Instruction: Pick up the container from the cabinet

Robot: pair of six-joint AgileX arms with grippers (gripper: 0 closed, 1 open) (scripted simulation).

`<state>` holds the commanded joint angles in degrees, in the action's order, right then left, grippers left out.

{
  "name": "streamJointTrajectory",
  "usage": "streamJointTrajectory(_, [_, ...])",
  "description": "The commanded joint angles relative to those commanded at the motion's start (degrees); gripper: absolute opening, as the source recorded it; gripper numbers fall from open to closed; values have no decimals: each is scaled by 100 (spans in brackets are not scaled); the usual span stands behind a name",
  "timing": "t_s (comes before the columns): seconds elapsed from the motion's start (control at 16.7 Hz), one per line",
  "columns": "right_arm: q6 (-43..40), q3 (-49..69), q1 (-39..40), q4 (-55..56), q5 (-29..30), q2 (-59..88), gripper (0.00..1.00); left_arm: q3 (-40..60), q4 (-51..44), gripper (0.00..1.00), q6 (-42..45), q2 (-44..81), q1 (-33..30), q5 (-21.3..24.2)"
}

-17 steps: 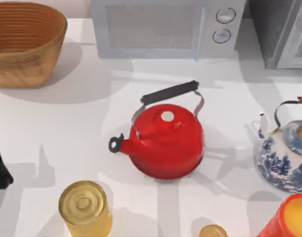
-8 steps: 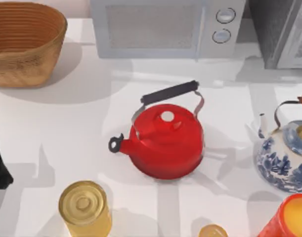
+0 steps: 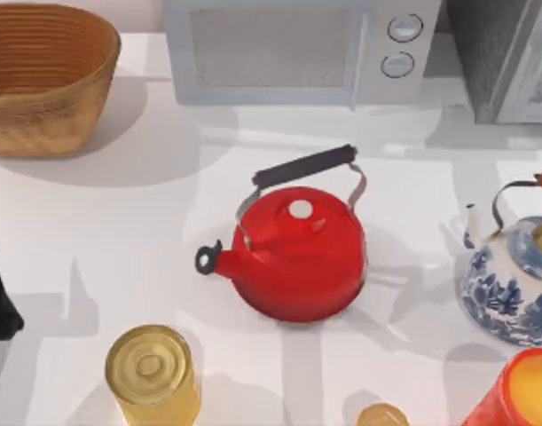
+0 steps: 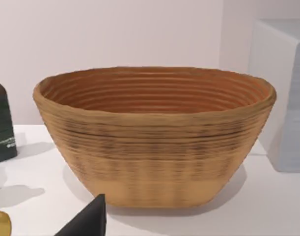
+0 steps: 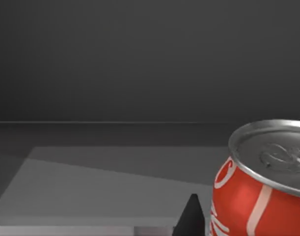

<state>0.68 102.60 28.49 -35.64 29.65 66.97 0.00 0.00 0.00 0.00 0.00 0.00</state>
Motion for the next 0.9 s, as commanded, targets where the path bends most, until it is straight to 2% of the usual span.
streamJointTrajectory(0.42, [1,-2479,-715,890,-731,-1670,0,0,0,100,0,0,0,0])
streamJointTrajectory(0.9, [-32,-7227,-1919,2402,-1988,-4508,0,0,0,100,0,0,0,0])
